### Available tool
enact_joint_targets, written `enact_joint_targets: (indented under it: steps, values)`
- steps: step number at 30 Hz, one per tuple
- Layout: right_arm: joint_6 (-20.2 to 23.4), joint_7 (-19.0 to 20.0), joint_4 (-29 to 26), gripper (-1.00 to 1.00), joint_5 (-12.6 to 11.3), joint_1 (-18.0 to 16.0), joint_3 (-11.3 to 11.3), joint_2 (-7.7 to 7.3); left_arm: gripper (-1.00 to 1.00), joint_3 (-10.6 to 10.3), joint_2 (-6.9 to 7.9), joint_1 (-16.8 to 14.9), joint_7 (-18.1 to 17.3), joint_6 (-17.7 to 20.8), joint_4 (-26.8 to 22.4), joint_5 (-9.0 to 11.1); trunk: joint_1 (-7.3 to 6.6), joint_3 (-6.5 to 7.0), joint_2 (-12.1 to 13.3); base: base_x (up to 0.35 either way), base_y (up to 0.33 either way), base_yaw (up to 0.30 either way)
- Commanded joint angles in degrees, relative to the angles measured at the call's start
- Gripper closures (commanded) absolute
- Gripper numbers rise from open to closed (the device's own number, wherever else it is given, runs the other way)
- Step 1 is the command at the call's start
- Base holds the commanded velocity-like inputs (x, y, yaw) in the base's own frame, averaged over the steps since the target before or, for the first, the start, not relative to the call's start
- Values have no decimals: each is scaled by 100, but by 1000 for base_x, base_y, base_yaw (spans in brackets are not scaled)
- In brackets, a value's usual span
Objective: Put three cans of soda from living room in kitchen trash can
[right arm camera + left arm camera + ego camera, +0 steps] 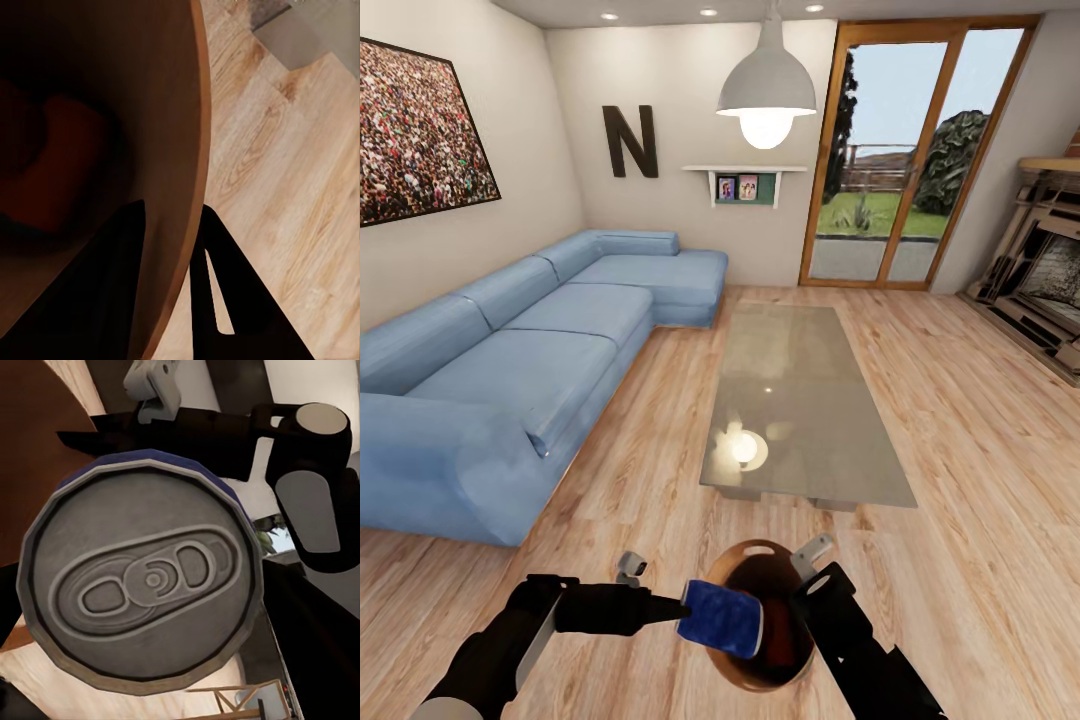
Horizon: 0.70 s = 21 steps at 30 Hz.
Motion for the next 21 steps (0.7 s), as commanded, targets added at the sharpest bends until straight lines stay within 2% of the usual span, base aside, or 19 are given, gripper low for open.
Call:
enact_joint_targets:
  steps: [1, 8, 21]
  values:
    - [0, -6, -3, 100, 8, -1, 3, 2, 100, -2, -4, 0, 30, -1, 3, -1, 0, 0, 0, 0, 0, 0]
    - [0, -56, -7, 100, 8, -1, 24, 4, 100, -6, -18, 0, 526, -1, 1, 14, 0, 0, 0, 0, 0, 0]
    - [0, -78, -14, 100, 15, -1, 30, 5, 100, -5, -68, 0, 756, -1, 15, 2, 0, 0, 0, 0, 0, 0]
